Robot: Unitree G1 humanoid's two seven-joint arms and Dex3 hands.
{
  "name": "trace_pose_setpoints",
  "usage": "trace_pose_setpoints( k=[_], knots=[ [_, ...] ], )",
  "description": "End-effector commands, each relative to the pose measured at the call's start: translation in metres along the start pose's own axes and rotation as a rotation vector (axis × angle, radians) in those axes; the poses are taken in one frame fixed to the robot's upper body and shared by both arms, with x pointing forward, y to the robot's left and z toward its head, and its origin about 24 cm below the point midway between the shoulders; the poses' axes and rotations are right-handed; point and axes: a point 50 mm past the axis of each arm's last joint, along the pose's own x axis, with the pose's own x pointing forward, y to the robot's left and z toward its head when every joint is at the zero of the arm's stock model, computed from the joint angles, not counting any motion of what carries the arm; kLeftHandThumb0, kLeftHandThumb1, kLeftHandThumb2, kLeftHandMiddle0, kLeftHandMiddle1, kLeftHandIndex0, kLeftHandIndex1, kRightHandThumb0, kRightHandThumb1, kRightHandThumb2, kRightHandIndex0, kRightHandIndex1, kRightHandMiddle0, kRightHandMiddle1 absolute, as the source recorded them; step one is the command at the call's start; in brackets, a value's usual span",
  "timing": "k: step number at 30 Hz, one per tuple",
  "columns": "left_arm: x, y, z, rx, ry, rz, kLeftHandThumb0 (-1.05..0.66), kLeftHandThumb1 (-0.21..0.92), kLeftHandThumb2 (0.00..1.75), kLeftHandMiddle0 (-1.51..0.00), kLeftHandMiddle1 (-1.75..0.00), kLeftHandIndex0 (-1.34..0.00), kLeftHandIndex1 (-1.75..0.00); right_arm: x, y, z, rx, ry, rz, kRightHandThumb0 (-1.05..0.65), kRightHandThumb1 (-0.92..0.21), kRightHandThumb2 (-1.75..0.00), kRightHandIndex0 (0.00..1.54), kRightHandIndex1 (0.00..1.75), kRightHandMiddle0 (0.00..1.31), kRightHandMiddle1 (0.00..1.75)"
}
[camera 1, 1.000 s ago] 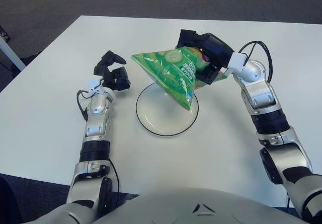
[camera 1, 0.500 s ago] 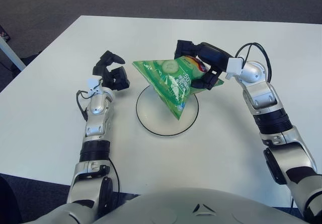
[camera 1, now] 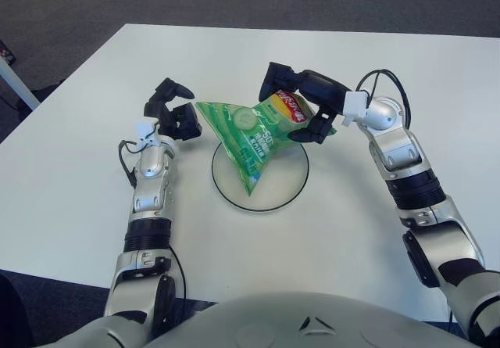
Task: Put the snack into the plate.
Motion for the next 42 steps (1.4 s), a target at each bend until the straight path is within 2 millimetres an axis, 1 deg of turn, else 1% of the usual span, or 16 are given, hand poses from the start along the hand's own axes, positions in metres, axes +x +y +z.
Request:
trace_pose_setpoints(
  k=[1,2,3,4,5,6,8,9,12,15,20,22,29,37,42],
  knots=[
    [-0.008,-0.001,-0.011,-0.005,0.046,0.009,-0.51,0.24,1.41,-1.29,-1.75,-0.68,-1.75,0.003,0.0,0.006,-0.082,-0.046,0.008,-0.55,-0.25,-1.05,0.0,0.49,0.0,1.08],
    [-0.008,-0.001,-0.011,-0.004,0.046,0.009,-0.51,0.24,1.41,-1.29,-1.75,-0.68,-1.75,0.004,0.001,0.006,-0.099,-0.051,0.018,-0.56,-0.25,-1.04,0.0,0.42,0.0,1.04],
    [-0.008,-0.001,-0.011,-0.004,0.047,0.009,-0.51,0.24,1.41,-1.29,-1.75,-0.68,-1.75,0.004,0.002,0.006,-0.11,-0.055,0.024,-0.58,-0.26,-1.02,0.0,0.28,0.0,0.94],
    [-0.008,-0.001,-0.011,-0.003,0.047,0.009,-0.51,0.24,1.41,-1.29,-1.75,-0.68,-1.75,0.005,0.002,0.006,-0.123,-0.06,0.032,-0.58,-0.26,-1.01,0.0,0.23,0.0,0.9],
    [-0.008,-0.001,-0.011,-0.003,0.047,0.009,-0.51,0.24,1.41,-1.29,-1.75,-0.68,-1.75,0.005,0.002,0.006,-0.131,-0.064,0.037,-0.6,-0.27,-0.99,0.0,0.15,0.0,0.78],
    [-0.008,-0.001,-0.011,-0.002,0.046,0.009,-0.51,0.24,1.41,-1.29,-1.75,-0.68,-1.75,0.005,0.002,0.006,-0.139,-0.068,0.039,-0.61,-0.28,-0.97,0.0,0.09,0.0,0.7],
    [-0.008,0.0,-0.011,-0.001,0.046,0.009,-0.51,0.24,1.41,-1.29,-1.75,-0.68,-1.75,0.006,0.003,0.006,-0.155,-0.073,0.043,-0.63,-0.28,-0.95,0.0,0.05,0.0,0.6],
    [-0.008,0.0,-0.011,-0.001,0.046,0.008,-0.51,0.24,1.42,-1.29,-1.75,-0.68,-1.75,0.006,0.003,0.006,-0.163,-0.075,0.046,-0.69,-0.33,-0.89,0.0,0.03,0.0,0.51],
    [-0.008,0.0,-0.011,0.002,0.045,0.007,-0.51,0.23,1.42,-1.29,-1.75,-0.68,-1.75,0.007,0.003,0.007,-0.183,-0.082,0.049,-0.78,-0.4,-0.78,0.0,0.01,0.0,0.35],
    [-0.008,0.0,-0.011,0.004,0.045,0.006,-0.51,0.24,1.42,-1.29,-1.75,-0.68,-1.75,0.007,0.003,0.007,-0.193,-0.084,0.06,-0.82,-0.44,-0.72,0.0,0.0,0.0,0.24],
    [-0.008,0.0,-0.011,0.003,0.044,0.008,-0.51,0.24,1.41,-1.29,-1.75,-0.68,-1.75,0.007,0.001,0.009,-0.211,-0.101,0.084,-0.84,-0.46,-0.68,0.0,0.0,0.0,0.12],
    [-0.008,0.0,-0.011,0.003,0.044,0.009,-0.51,0.24,1.41,-1.29,-1.75,-0.68,-1.75,0.007,0.0,0.01,-0.218,-0.115,0.097,-0.87,-0.49,-0.64,0.0,0.0,0.0,0.05],
    [-0.008,0.0,-0.011,0.002,0.043,0.006,-0.51,0.24,1.41,-1.29,-1.75,-0.68,-1.75,0.005,-0.004,0.01,-0.179,-0.137,0.119,-0.89,-0.51,-0.6,0.0,0.0,0.0,0.0],
    [-0.008,0.0,-0.011,0.002,0.038,-0.001,-0.51,0.24,1.41,-1.28,-1.75,-0.68,-1.75,0.003,-0.011,0.011,-0.216,-0.155,0.111,-0.91,-0.55,-0.57,0.0,0.0,0.0,0.0],
    [-0.007,0.001,-0.012,0.001,0.037,-0.002,-0.51,0.24,1.41,-1.28,-1.75,-0.68,-1.75,-0.01,-0.032,0.009,-0.228,-0.147,0.109,-0.92,-0.56,-0.55,0.0,0.0,0.0,0.0]
  ],
)
